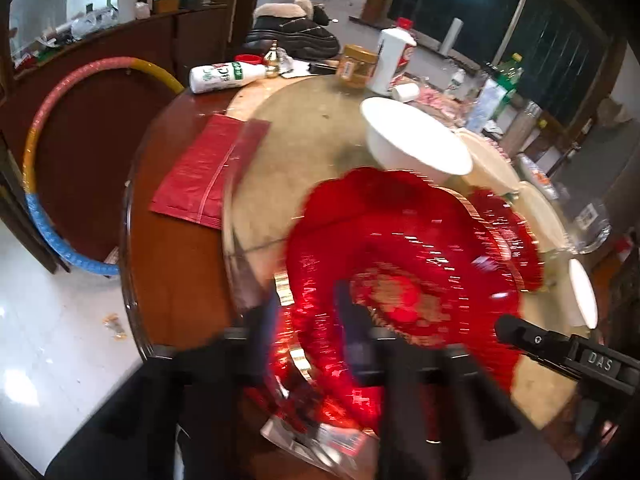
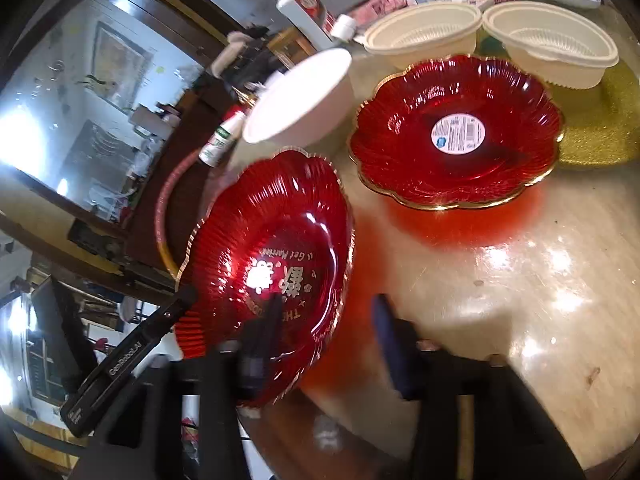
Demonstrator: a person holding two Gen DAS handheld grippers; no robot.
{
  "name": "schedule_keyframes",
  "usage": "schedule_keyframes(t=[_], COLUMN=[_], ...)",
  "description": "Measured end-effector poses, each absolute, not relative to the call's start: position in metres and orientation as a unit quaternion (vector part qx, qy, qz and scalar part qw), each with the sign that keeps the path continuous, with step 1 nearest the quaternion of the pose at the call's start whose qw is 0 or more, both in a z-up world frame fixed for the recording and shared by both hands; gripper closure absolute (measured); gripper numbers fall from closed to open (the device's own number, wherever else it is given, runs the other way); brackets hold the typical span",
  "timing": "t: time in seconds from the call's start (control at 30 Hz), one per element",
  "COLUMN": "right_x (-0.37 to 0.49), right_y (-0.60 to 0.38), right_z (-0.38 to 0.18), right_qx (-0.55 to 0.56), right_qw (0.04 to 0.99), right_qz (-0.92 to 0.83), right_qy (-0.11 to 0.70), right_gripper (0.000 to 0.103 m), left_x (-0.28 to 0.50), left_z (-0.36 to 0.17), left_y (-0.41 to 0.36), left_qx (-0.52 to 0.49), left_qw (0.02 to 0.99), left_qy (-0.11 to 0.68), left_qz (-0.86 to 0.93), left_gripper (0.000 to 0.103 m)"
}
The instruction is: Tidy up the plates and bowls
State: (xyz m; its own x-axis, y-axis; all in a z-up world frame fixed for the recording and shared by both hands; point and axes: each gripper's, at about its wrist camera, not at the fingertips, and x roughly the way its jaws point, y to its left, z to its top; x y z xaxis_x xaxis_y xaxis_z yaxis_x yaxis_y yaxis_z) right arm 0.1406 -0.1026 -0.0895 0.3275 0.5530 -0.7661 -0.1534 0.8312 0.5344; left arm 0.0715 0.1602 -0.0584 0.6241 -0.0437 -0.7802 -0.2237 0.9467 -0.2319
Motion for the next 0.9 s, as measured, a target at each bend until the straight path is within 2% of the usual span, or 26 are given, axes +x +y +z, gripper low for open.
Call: schedule_keyframes(t=[0.07, 0.23, 0.63, 0.9], right_x=[0.147, 0.139, 0.097, 0.095], right_y=[-0.096, -0.087, -0.085, -0.084], right_z=[-0.102, -0.095, -0.049, -0.058], right_qx=[0.189, 0.154, 0.135, 0.136], right_qw=[0.781, 0.81, 0.861, 0.855], right_qz=[0.219, 0.198, 0.168, 0.175], right_qy=[0.553, 0.531, 0.461, 0.469], right_gripper=[0.085, 0.089, 0.09, 0.09], left_x=[0.075, 0.072, 0.051, 0.05], left_z=[-0.07, -0.079, -0.044, -0.043], left_y=[0.161, 0.154, 0.161, 0.164], left_qx=[-0.168, -0.151, -0.143, -0.135], left_qw=[0.878, 0.884, 0.914, 0.912], left_qy=[0.446, 0.442, 0.379, 0.387], left_qz=[0.032, 0.023, -0.028, -0.027], left_gripper=[0.093, 0.092, 0.093, 0.093])
